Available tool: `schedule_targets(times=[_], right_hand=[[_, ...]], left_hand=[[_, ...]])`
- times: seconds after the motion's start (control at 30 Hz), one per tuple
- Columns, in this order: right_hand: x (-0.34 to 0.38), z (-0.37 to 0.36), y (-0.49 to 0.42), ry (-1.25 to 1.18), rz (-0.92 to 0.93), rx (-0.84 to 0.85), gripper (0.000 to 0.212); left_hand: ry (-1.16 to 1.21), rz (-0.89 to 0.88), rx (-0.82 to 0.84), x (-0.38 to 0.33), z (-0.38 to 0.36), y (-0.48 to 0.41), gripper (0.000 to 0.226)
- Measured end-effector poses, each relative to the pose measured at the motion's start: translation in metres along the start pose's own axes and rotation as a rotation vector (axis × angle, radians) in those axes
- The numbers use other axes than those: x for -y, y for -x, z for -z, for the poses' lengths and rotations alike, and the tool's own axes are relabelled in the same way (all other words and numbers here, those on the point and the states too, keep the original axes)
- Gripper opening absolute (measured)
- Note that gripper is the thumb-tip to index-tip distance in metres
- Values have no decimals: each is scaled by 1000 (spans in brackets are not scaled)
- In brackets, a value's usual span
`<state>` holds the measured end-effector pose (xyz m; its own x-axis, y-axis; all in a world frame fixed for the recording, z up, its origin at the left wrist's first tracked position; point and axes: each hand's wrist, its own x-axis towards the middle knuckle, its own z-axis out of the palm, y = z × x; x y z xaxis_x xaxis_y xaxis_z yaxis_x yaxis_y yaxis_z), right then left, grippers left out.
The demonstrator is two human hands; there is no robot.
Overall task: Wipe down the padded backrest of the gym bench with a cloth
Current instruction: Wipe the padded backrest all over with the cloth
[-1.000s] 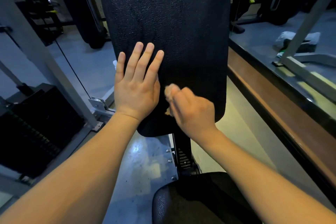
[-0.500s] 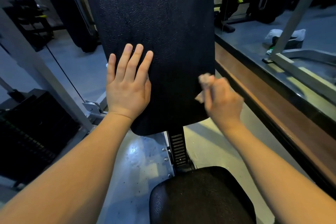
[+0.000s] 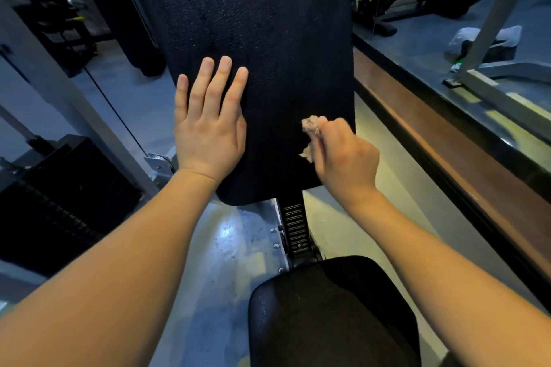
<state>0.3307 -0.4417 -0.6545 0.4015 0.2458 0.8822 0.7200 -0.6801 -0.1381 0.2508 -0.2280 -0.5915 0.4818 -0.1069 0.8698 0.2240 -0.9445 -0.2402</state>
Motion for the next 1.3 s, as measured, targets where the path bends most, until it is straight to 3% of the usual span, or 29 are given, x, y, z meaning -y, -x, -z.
schedule_targets(times=[0.07,0.13,0.2,0.33,0.43,0.6,0.67,0.7,0.83,0.9,1.0,1.07,1.2,1.3], right_hand=[[18,-5,19,-53,21,48,21],[36,-10,52,-80,246,149,32],[32,-5,54,-89,318,175,33],[-7,15,2,-62,32,-9,19],[-20,10,8,-55,-142,48,19],[5,0,73,-83,160,262,24],[3,10,63,-106,278,271,20],[-2,13,51,-108,248,237,16],[-24,17,10,-54,-197,69,17],[-9,11,39,-104,-71,206,16],[26,-2,111,-85,402,576,39],[39,-1,123,-130,463,637,28],[47,30,80,-299,267,412,22],[36,47,47,-436,-37,470,18]], left_hand=[[-10,9,11,0,1,1,51],[-7,14,27,-1,3,2,51],[0,16,43,-2,3,3,53],[-6,24,28,-3,2,4,56],[-10,34,12,-4,1,4,55],[-7,36,34,-6,3,2,57],[-3,53,55,-8,5,2,58],[1,61,63,-9,6,2,59],[7,84,59,-14,4,6,59],[-1,88,67,-15,3,7,59],[-1,90,79,-15,5,6,57],[26,96,115,-16,9,5,55],[189,181,198,-24,27,7,52],[430,334,164,-36,46,16,39]])
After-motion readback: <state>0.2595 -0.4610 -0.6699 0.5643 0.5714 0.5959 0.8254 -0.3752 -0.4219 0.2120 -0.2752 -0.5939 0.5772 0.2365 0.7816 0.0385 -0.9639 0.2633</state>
